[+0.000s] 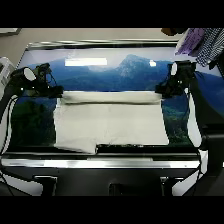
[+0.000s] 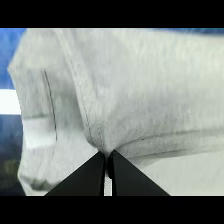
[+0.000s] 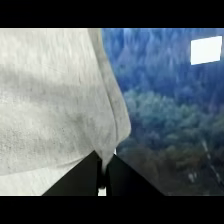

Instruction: Fold the clothes and pants, and hang the long-sleeved shirts on hangers.

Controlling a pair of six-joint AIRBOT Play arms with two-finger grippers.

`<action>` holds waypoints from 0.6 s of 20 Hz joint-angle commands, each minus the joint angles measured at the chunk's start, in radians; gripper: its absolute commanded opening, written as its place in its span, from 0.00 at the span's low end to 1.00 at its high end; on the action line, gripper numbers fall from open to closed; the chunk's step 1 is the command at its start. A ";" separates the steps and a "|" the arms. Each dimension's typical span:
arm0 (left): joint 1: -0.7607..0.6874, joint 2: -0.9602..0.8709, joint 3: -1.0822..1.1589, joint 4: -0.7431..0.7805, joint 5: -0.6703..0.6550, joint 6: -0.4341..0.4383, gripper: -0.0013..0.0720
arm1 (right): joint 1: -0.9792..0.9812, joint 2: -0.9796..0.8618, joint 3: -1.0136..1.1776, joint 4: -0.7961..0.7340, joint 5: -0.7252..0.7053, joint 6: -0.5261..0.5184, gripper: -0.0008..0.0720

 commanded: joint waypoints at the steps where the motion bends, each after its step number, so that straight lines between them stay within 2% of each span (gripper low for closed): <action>1: -0.004 -0.051 -0.001 0.012 -0.153 0.002 0.04 | 0.000 -0.040 -0.001 0.004 0.096 -0.019 0.05; 8: -0.018 -0.104 -0.001 0.011 -0.164 0.001 0.04 | 0.001 -0.092 -0.001 0.030 0.124 -0.016 0.07; 9: -0.018 -0.105 -0.001 0.011 -0.164 0.001 0.04 | 0.001 -0.095 -0.001 0.036 0.130 -0.016 0.16; 10: -0.018 -0.103 0.000 0.012 -0.164 -0.002 0.11 | 0.001 -0.094 -0.001 0.045 0.135 -0.021 0.30; 12: -0.010 -0.092 0.006 0.017 -0.180 -0.001 0.43 | -0.001 -0.082 -0.001 0.055 0.166 -0.085 0.52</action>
